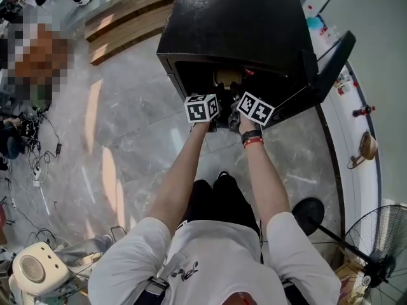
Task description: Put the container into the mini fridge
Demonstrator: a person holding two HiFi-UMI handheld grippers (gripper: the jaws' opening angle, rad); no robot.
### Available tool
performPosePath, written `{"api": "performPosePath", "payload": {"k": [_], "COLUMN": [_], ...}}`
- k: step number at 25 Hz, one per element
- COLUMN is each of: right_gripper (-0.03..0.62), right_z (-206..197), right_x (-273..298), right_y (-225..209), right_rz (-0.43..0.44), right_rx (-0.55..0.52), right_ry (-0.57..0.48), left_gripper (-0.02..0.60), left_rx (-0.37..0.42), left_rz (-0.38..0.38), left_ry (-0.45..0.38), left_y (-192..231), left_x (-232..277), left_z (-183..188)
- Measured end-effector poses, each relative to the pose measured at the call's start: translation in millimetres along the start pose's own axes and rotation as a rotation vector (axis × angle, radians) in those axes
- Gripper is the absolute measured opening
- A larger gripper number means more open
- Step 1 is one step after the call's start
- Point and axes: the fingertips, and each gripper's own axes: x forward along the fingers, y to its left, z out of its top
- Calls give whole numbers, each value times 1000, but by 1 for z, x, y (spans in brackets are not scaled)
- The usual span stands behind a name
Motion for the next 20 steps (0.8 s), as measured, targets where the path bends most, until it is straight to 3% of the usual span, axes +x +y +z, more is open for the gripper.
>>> {"api": "performPosePath", "payload": {"k": [13, 20], "right_gripper": [236, 233], "right_z": [41, 51], "right_x": [-117, -169], "right_y": [68, 108], "right_rz": [-19, -15], "right_rx": [-62, -171], "right_ry": [6, -17], "left_gripper": [210, 207], "left_rx": [52, 102], "left_rz": [17, -1], "left_ry": [17, -3], "left_y": [-59, -77], "left_x": [-126, -179], "left_z": [58, 84]}}
